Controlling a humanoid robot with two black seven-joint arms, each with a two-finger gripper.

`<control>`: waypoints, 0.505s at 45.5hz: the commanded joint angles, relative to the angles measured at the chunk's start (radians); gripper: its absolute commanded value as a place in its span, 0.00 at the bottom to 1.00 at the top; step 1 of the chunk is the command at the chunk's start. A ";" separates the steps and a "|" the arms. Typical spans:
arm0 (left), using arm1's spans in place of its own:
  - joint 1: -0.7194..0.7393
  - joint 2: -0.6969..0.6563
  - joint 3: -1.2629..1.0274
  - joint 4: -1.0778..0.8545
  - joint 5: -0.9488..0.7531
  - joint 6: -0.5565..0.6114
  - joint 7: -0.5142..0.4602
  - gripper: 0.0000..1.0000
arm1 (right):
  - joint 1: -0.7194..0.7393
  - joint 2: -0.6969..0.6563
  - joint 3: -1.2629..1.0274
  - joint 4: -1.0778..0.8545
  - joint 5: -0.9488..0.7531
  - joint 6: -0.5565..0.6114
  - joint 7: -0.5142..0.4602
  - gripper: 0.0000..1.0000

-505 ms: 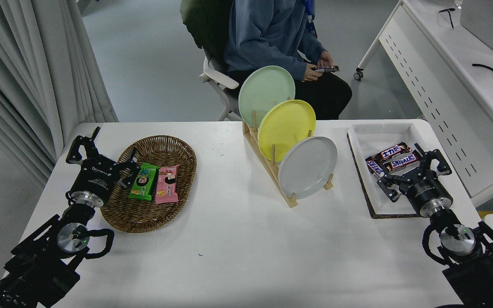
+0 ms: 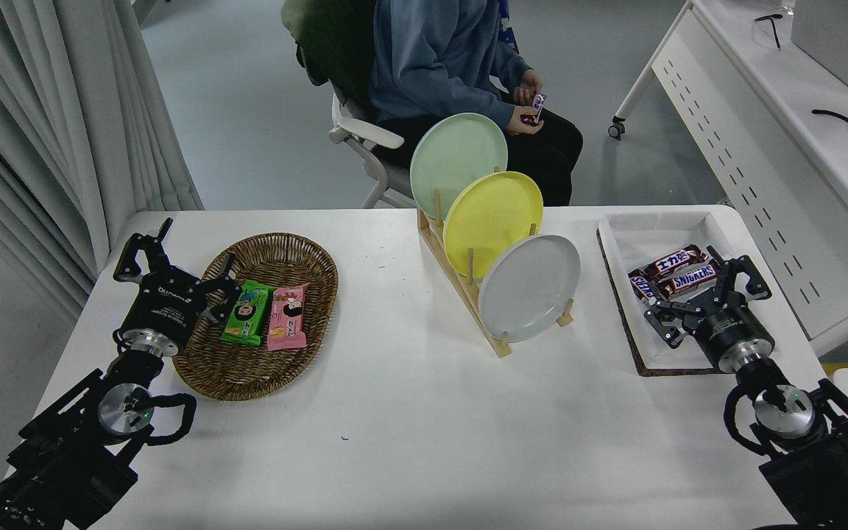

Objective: Place the plate on the table

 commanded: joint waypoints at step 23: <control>0.000 0.000 -0.001 -0.001 0.000 0.001 0.000 1.00 | 0.019 -0.049 -0.009 -0.005 -0.001 -0.014 -0.003 1.00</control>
